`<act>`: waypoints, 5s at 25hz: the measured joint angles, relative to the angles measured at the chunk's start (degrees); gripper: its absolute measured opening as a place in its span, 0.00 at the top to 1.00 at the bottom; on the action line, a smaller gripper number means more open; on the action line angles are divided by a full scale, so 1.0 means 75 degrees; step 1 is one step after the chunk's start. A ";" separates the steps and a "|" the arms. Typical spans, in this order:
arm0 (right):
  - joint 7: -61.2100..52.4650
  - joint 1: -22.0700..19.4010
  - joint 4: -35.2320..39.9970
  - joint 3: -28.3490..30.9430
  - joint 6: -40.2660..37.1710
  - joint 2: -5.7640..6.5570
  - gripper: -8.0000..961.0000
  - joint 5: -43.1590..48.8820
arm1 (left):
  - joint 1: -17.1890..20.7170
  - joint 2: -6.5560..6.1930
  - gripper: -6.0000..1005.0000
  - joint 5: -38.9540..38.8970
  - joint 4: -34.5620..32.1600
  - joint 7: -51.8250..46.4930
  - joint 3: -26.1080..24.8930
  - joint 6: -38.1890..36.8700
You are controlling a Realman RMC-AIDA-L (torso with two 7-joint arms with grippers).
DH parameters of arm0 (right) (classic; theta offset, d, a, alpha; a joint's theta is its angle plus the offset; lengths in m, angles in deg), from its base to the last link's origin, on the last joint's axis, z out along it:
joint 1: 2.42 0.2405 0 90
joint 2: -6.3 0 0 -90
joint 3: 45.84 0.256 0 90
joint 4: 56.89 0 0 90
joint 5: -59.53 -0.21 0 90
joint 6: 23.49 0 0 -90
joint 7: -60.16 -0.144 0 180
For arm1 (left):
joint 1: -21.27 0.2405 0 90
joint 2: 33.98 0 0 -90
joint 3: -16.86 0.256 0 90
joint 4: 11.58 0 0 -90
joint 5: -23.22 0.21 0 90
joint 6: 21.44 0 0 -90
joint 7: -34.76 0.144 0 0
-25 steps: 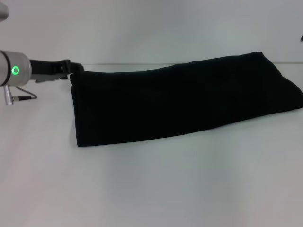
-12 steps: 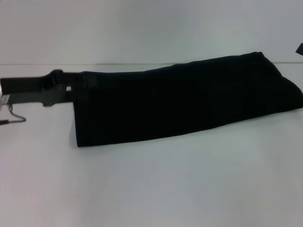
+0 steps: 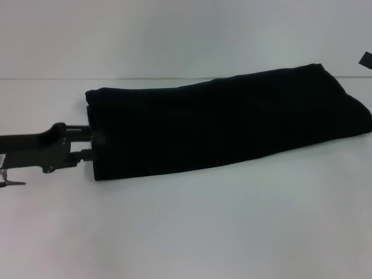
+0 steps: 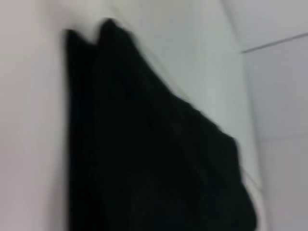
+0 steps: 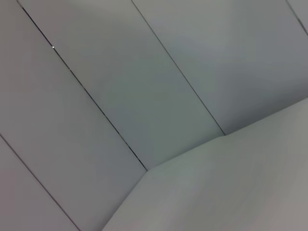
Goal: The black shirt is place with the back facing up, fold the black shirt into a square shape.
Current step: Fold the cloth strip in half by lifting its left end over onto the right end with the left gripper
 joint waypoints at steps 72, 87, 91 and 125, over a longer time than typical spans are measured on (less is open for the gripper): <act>0.0018 -0.0055 -0.0106 0.0044 -0.0004 -0.0009 0.19 -0.0051 | -0.0031 0.0951 0.45 0.0212 0.1525 -0.1257 -0.1045 0.2910; 0.0035 -0.0061 -0.0106 0.0139 -0.0030 -0.0015 0.19 -0.0051 | -0.0496 0.1170 0.49 0.0238 0.1513 -0.0959 -0.1009 0.3345; 0.0037 -0.0066 -0.0106 0.0240 -0.0075 -0.0025 0.19 -0.0051 | -0.0529 0.1142 0.59 0.0232 0.1463 -0.0860 -0.1001 0.3208; -0.0057 -0.0097 -0.0106 0.0442 -0.0068 0.0003 0.19 -0.0038 | 0.0228 0.0121 0.99 0.0205 0.0566 0.0221 -0.1716 0.3413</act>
